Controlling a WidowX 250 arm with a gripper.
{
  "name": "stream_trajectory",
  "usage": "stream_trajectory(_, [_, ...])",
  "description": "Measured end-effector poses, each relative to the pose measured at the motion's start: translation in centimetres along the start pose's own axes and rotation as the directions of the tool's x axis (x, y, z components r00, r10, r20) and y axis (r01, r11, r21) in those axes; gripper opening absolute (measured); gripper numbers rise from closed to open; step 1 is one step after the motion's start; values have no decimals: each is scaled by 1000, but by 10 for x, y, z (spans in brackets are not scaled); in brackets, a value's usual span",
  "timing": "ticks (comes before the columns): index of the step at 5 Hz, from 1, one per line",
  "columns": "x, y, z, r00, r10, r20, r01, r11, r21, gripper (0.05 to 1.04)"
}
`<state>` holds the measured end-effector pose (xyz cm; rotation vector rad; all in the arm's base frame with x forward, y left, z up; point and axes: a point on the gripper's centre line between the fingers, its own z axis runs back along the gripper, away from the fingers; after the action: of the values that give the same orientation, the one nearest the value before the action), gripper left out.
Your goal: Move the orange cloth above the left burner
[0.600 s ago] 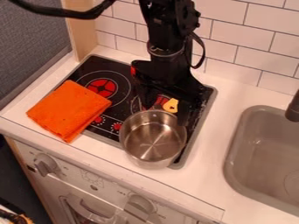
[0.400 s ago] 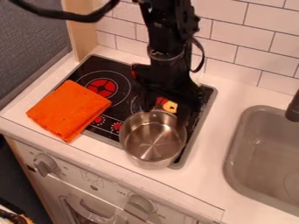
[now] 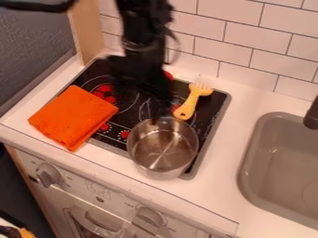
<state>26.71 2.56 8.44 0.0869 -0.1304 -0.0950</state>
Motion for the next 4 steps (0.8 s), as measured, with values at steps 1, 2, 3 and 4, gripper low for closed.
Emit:
stream_trajectory(1, [-21,44,-12,998,53,-22,-53,999,13,1001])
stream_trajectory(2, [-34,64,-42,993,81,-91,-82,997,-11,1001])
stream_trajectory(3, [-36,82,-58,989,112,-100,-114,994,-7,1001])
stream_trajectory(4, [-31,104,-63,986,140,-96,-140,990,5,1001])
